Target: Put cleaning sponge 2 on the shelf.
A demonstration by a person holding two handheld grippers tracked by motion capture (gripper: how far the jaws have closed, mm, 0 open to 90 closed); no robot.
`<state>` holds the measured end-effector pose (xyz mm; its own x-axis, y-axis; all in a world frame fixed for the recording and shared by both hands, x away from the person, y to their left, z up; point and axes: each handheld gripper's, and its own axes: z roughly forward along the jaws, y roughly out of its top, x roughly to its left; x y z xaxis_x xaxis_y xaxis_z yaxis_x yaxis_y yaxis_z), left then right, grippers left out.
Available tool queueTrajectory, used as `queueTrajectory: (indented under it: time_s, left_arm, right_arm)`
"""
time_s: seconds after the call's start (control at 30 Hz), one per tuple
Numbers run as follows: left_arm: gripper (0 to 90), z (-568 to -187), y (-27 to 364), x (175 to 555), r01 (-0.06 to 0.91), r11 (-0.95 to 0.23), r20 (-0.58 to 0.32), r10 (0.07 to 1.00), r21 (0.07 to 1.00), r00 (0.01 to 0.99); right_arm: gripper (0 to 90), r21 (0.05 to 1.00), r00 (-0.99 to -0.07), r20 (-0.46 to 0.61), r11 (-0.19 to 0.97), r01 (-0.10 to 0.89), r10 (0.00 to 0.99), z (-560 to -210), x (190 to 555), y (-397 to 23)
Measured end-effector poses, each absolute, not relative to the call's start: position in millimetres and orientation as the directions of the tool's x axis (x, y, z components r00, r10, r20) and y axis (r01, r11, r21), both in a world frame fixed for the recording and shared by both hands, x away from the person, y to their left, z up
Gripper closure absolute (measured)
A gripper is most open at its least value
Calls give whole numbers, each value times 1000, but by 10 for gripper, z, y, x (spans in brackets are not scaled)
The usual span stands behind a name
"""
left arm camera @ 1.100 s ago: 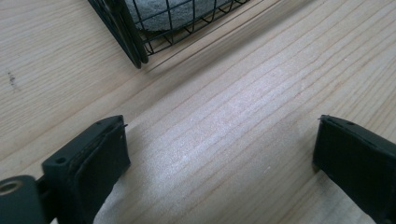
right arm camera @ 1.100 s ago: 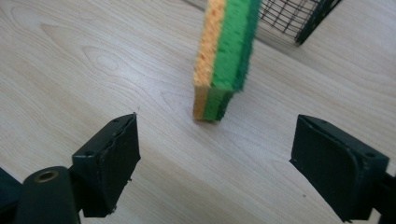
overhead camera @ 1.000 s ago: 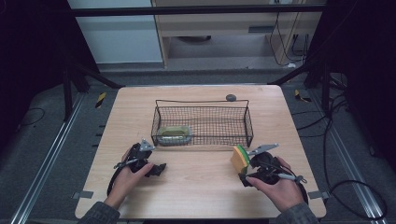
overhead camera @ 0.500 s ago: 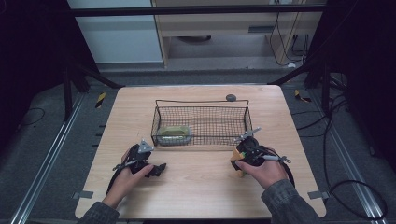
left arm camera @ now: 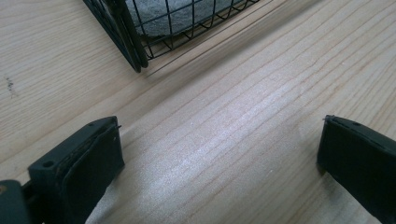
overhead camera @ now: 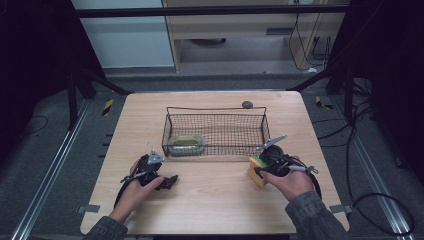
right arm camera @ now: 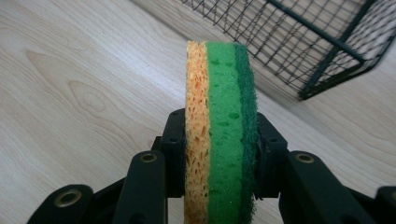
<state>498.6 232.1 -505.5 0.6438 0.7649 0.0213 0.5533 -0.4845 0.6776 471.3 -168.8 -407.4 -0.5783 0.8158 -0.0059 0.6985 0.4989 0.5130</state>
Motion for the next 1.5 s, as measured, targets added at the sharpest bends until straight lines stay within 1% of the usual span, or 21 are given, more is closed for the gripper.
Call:
queueTrajectory:
  time_s: [0.17, 0.33, 0.47, 0.77, 0.9, 1.03, 1.13, 1.17, 1.3, 1.5]
  left_arm:
    - [0, -5053, 2334, 4997, 559, -480, 20, 771, 676, 637]
    - [0, -5058, 2355, 4999, 554, -479, 23, 770, 681, 638]
    - [0, -5062, 2365, 4996, 553, -475, 22, 771, 685, 636]
    - [0, -5070, 2377, 4987, 549, -469, 21, 773, 692, 634]
    - [0, -5072, 2381, 4987, 546, -469, 23, 773, 694, 634]
    - [0, -5077, 2382, 4980, 547, -462, 18, 775, 699, 631]
    - [0, -5081, 2383, 4978, 545, -458, 17, 776, 702, 631]
    - [0, -5082, 2387, 4981, 542, -459, 16, 774, 704, 633]
    - [0, -5084, 2397, 4982, 536, -463, 20, 769, 706, 639]
    - [0, -5086, 2400, 4987, 532, -464, 21, 767, 708, 641]
  right_arm:
    - [638, 556, -556, -28, 475, 682, 831, -3896, 4678, -1897]
    - [639, 585, -545, -51, 467, 663, 837, -3795, 4685, -2068]
    - [640, 619, -515, -69, 441, 649, 854, -3661, 4695, -2247]
    - [642, 645, -478, -100, 422, 637, 873, -3450, 4778, -2422]
    - [643, 651, -467, -116, 422, 631, 877, -3364, 4866, -2466]
    - [644, 652, -447, -132, 417, 633, 885, -3286, 5076, -2478]
    - [645, 657, -441, -148, 421, 625, 885, -3243, 5152, -2475]
    - [645, 659, -422, -164, 417, 626, 892, -3182, 5243, -2475]
    - [646, 672, -403, -184, 414, 614, 896, -3077, 5375, -2464]
    - [645, 676, -408, -217, 438, 592, 887, -2994, 5522, -2426]
